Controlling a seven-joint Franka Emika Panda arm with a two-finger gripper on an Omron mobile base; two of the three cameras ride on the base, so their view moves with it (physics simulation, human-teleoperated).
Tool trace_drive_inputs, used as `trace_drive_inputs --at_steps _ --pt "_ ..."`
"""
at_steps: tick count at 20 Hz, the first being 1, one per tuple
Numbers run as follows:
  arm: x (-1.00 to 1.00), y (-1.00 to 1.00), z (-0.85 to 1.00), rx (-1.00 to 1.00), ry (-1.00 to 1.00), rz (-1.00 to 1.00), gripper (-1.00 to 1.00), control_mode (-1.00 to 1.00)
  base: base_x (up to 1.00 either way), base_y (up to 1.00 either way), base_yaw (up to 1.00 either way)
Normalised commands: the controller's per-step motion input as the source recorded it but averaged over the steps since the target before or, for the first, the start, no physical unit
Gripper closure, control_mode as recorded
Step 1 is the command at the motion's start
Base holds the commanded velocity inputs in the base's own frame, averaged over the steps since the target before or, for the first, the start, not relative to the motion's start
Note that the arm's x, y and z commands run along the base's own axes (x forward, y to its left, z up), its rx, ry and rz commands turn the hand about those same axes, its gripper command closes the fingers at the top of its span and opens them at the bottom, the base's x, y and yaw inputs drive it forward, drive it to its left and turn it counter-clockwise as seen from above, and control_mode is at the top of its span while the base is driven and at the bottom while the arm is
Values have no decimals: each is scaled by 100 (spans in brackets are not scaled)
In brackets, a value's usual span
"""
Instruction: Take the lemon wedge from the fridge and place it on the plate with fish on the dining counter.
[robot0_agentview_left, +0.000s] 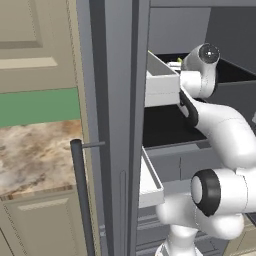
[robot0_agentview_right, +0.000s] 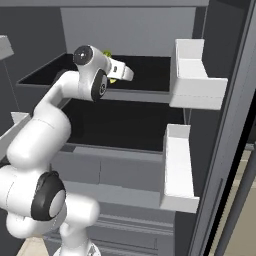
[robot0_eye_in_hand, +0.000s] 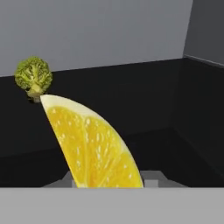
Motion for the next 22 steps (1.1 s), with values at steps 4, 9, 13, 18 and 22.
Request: trace_drive_inputs --at_steps 4,9,13,18,22 --pt "-65 0 84 0 -7 -2 100 -100 0 0 0" --pt "-100 -9 63 2 -20 -1 100 -100 0 0 0" --pt "-100 -5 -51 0 -11 0 100 -100 0 0 0" --pt "-100 0 -100 -1 0 0 100 -100 0 0 0" --pt "-100 -1 -48 0 8 4 100 -100 0 0 0"
